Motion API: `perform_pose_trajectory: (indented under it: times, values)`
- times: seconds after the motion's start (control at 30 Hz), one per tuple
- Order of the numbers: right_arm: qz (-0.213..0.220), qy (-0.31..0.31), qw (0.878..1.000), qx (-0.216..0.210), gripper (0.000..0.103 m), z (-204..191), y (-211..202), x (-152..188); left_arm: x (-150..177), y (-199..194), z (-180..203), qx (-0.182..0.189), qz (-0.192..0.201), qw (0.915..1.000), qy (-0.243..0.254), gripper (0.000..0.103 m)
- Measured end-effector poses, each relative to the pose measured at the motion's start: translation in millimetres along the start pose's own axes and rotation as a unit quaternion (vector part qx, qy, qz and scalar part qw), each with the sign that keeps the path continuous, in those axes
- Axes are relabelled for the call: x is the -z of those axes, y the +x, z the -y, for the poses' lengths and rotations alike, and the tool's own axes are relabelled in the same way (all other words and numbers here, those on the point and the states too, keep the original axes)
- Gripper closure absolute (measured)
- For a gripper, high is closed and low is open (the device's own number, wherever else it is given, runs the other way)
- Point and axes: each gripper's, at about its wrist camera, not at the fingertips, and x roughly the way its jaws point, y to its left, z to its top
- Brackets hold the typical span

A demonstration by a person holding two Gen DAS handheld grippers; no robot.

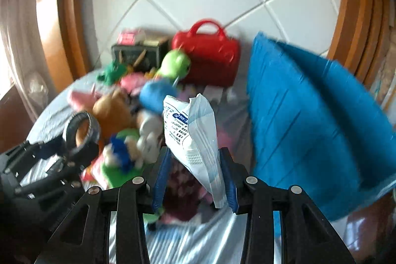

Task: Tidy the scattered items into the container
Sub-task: 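Carry the scissors and wipes packet with both grippers over the blue crate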

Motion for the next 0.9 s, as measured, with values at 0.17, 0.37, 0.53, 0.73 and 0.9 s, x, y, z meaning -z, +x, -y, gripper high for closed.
perform_pose_trajectory:
  times: [0.17, 0.37, 0.53, 0.73, 0.9]
  values:
    - [0.029, 0.027, 0.999, 0.023, 0.064, 73.8, -18.1, -53.1, -76.6, 7.1, 68.4, 0.024, 0.022, 0.9992, 0.025, 0.059]
    - [0.052, 0.039, 0.995, 0.077, 0.064, 207.4, -32.2, -107.2, -166.7, 35.5, 181.6, 0.040, 0.023, 0.9979, 0.045, 0.059]
    - [0.022, 0.031, 0.993, 0.110, 0.064, 320.4, -2.1, -133.8, -217.6, 83.3, 291.9, 0.069, -0.014, 0.9965, 0.045, 0.059]
    - [-0.051, 0.011, 0.992, 0.111, 0.064, 407.2, 76.2, -142.4, -221.0, 172.0, 387.9, 0.056, -0.099, 0.9914, 0.065, 0.059]
    - [-0.126, 0.012, 0.988, 0.086, 0.064, 436.8, 155.2, -121.5, -180.4, 258.0, 412.1, 0.033, -0.220, 0.9729, 0.063, 0.059]
